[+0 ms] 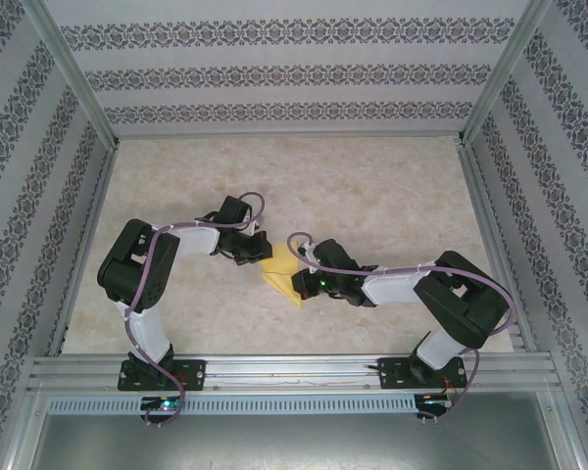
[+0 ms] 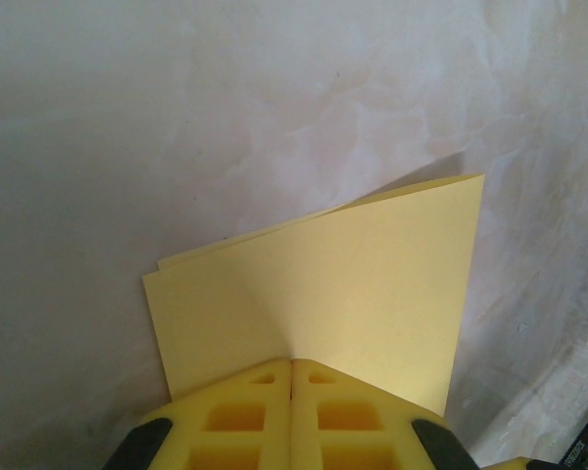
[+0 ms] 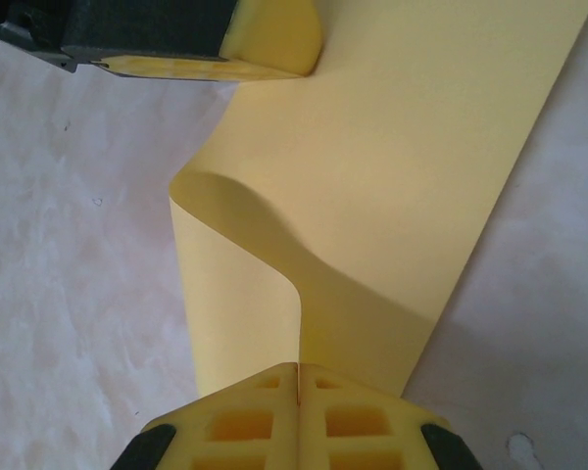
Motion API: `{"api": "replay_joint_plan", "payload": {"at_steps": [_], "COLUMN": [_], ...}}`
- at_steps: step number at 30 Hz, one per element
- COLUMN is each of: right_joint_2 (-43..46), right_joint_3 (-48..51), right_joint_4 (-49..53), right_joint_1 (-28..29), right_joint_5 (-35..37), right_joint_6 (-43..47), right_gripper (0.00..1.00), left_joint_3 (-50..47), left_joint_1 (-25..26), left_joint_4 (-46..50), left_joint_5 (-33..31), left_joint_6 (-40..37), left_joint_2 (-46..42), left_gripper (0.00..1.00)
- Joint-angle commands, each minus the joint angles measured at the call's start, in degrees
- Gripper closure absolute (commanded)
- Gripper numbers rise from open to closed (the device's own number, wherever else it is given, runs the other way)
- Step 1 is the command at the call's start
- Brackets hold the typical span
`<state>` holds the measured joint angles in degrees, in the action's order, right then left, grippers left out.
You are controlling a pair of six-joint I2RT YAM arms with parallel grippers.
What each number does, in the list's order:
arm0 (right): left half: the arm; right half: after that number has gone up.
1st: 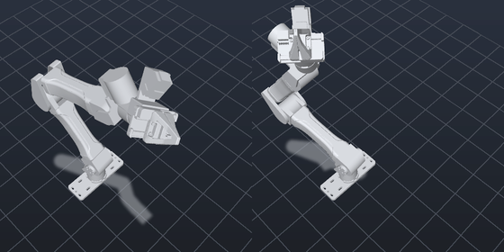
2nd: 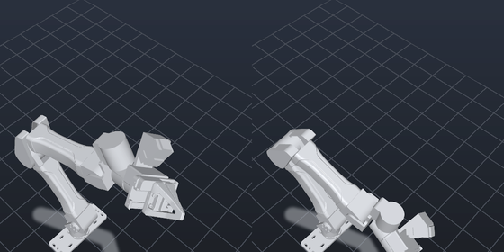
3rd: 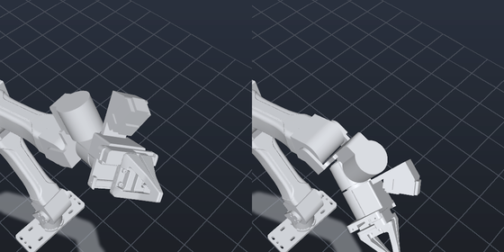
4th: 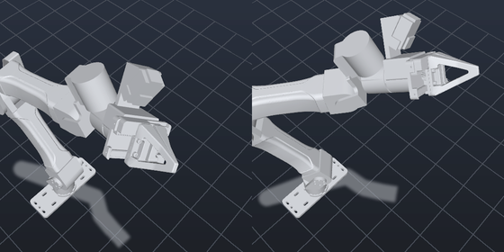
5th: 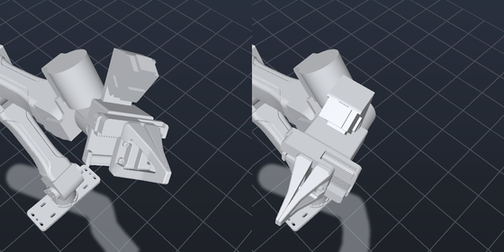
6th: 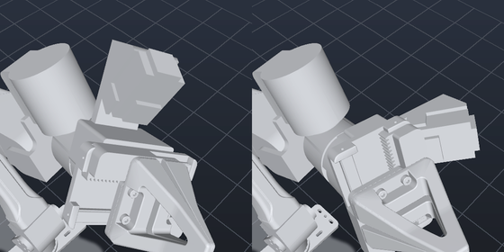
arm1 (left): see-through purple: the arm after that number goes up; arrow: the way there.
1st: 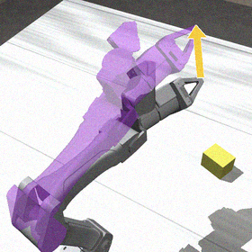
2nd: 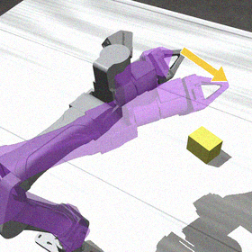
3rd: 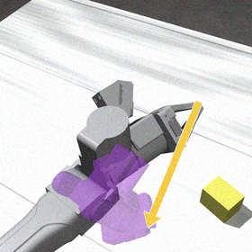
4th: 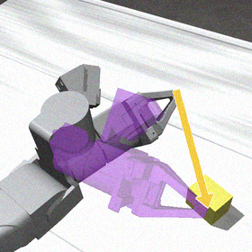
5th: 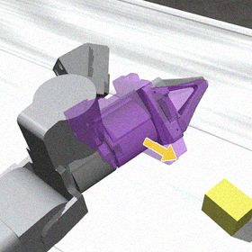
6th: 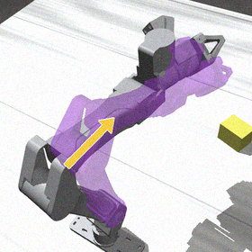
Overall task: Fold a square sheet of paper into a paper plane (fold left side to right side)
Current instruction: Third fold the triangle at the center of the table.
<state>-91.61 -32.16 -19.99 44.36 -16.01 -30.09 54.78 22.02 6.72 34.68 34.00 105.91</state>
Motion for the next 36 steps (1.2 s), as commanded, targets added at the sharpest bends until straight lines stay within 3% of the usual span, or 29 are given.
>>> {"api": "replay_joint_plan", "payload": {"at_steps": [1,36], "right_joint_2": [1.26,-3.13], "right_joint_3": [-0.31,-1.93], "right_joint_4": [-0.23,-0.58], "right_joint_1": [-0.74,-0.97], "right_joint_5": [-0.86,-2.36], "right_joint_6": [0.27,0.87], "right_gripper": [1.0,1.0], "left_joint_3": [-0.36,-0.62], "left_joint_1": [0.64,0.78], "left_joint_4": [5.15,4.54], "left_joint_5": [-5.06,-5.18], "left_joint_6": [-1.48,-1.04], "left_joint_2": [2.48,2.68], "left_gripper": [0.95,0.95]}}
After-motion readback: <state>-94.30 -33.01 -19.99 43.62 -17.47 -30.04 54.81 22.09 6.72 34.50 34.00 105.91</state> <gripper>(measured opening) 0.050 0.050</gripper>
